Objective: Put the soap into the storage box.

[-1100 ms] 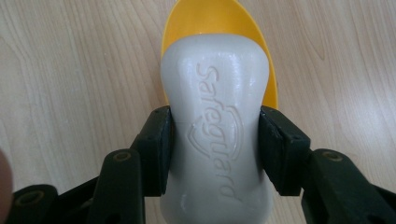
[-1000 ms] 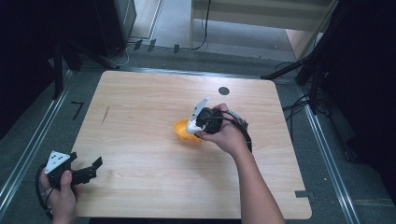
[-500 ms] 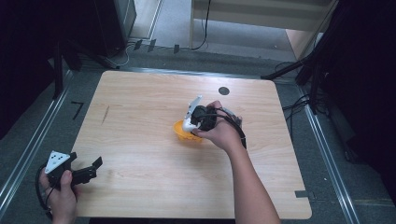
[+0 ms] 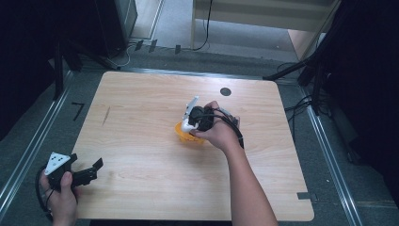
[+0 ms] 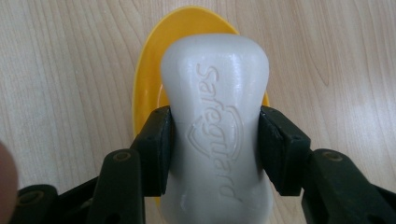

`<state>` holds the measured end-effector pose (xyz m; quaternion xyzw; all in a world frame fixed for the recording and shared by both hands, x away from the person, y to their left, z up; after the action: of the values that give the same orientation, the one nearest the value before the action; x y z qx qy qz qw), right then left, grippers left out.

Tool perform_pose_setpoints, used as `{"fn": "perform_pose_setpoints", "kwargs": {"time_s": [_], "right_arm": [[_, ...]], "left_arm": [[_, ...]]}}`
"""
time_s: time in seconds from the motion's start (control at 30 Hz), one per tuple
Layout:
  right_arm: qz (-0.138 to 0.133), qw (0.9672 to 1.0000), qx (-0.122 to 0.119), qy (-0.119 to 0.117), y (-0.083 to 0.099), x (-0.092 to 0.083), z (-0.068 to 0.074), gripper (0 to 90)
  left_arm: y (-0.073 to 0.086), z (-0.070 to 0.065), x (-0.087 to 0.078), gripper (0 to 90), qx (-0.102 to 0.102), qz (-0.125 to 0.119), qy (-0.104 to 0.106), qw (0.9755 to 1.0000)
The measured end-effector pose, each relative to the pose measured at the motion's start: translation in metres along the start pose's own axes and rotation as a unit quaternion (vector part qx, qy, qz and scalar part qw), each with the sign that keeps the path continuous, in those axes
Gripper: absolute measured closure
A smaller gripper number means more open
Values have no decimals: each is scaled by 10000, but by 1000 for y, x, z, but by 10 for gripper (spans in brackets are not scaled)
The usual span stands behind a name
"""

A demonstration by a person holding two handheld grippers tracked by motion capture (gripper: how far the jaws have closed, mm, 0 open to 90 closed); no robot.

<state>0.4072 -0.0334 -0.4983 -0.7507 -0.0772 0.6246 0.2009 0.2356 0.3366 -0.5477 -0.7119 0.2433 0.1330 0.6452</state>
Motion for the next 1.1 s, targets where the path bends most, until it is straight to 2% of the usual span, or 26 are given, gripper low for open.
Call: {"fn": "perform_pose_setpoints", "kwargs": {"time_s": [0.17,0.23,0.27,0.37,0.47,0.83,1.1], "right_arm": [[25,10000,-62,-35,0,3,0,502],[54,10000,22,10,0,4,0,494],[30,10000,22,25,0,4,-1,486],[-272,9995,146,66,-4,-3,-4,449],[-311,9993,177,76,-4,-9,-4,448],[-393,9983,397,145,13,-21,-6,446],[-452,9971,576,182,34,-26,-4,431]], "left_arm": [[0,0,0,0,-2,4,-3,10000],[0,0,0,0,-2,1,-4,10000],[0,0,0,0,-4,1,-2,10000],[0,0,0,0,-14,-11,4,10000],[0,0,0,0,-14,-13,-1,10000],[0,0,0,0,-5,-10,-1,10000],[0,0,0,0,8,-11,0,10000]]}}
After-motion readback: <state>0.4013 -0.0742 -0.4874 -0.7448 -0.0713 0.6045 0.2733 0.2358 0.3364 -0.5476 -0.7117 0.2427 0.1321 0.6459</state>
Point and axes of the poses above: each handheld gripper's, and its own axes: x roughly forward along the jaws, y roughly out of its underside, z roughly to its left, the point moved 5 cm from there along x, roughly forward along the jaws, and after that the axes turned 2 degrees about -y, right-handed, at the moved point
